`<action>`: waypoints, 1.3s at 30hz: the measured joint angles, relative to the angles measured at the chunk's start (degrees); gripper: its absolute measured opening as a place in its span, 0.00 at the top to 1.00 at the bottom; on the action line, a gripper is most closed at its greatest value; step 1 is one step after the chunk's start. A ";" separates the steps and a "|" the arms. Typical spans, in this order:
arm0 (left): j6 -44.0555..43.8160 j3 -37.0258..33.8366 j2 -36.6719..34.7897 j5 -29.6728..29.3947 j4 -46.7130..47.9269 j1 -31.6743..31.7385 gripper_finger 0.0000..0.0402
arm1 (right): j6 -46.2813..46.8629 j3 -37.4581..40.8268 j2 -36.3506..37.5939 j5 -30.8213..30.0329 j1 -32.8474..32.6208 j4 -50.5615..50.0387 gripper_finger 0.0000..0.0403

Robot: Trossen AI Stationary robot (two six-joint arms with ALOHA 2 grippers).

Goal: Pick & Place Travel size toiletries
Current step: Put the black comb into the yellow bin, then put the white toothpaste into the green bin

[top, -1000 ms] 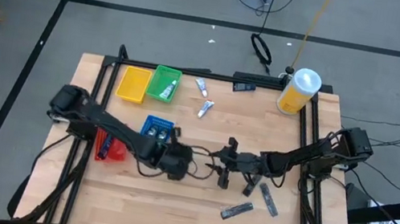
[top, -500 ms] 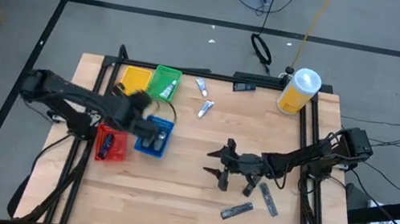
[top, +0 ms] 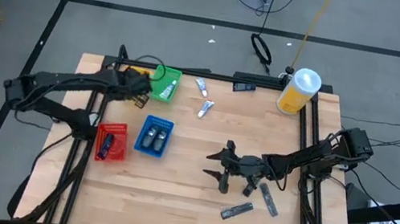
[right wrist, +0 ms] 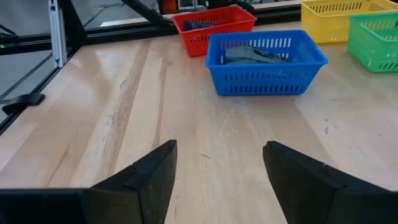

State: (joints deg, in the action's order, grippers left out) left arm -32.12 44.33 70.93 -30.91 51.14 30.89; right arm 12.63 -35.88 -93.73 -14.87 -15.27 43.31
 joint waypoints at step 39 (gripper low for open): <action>11.51 -0.10 -15.07 11.36 -10.58 -1.42 0.41 | -1.43 0.00 0.00 -0.02 0.00 0.19 0.43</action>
State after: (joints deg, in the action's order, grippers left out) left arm -20.61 44.23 55.86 -19.55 40.56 29.47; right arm 11.20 -35.88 -93.73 -14.90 -15.27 43.50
